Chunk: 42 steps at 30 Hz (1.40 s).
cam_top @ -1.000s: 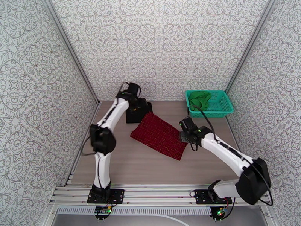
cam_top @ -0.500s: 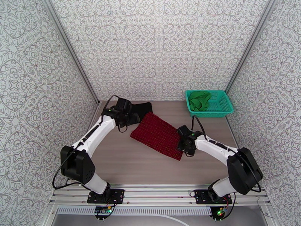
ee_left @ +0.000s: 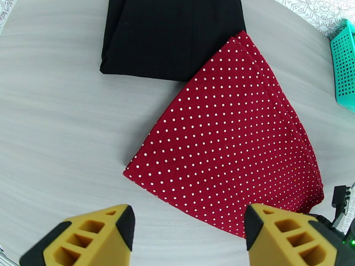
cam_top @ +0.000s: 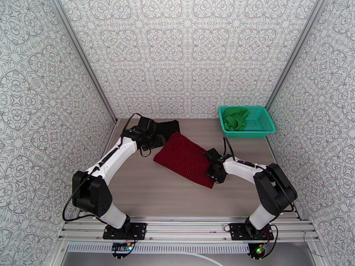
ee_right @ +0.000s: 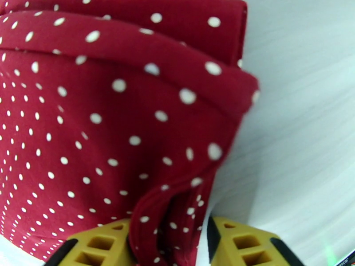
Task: Fold and stack the mixed laundry pile
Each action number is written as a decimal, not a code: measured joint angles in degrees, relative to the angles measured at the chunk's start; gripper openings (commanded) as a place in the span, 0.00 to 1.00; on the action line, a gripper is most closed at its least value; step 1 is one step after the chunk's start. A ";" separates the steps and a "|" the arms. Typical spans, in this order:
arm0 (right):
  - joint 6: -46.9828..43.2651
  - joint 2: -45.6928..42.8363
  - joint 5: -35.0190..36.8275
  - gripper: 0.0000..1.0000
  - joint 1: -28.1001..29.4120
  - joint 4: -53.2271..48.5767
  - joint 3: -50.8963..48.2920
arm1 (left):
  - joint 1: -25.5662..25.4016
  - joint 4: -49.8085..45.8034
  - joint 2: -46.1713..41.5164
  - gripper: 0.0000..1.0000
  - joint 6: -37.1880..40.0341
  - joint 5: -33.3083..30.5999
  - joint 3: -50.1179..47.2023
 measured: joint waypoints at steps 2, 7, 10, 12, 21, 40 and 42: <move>-0.17 0.46 -0.48 0.24 -0.04 0.81 0.17 | 0.04 0.00 0.15 0.69 0.33 0.00 -0.09; -2.05 1.55 -1.86 0.09 -0.17 4.15 0.96 | 0.85 0.04 0.15 0.67 0.83 -0.02 -1.49; -3.96 1.49 -2.10 0.00 -0.46 5.03 0.96 | 1.31 0.22 0.15 0.64 0.79 -0.04 -3.26; -5.84 1.20 -1.95 0.00 -0.48 4.79 0.96 | 1.36 0.42 -0.07 0.61 0.57 -0.02 -5.14; -19.41 -5.33 6.08 0.00 -2.12 -9.35 2.69 | -2.27 -0.04 -5.05 0.03 -1.88 -0.28 -13.03; -39.10 -12.11 4.81 0.00 -9.31 -25.42 16.68 | -22.84 2.03 10.47 0.00 -8.07 2.25 2.23; -39.87 -11.39 2.82 0.00 -9.31 -25.57 18.95 | -21.51 1.68 12.13 0.00 -7.93 1.11 2.60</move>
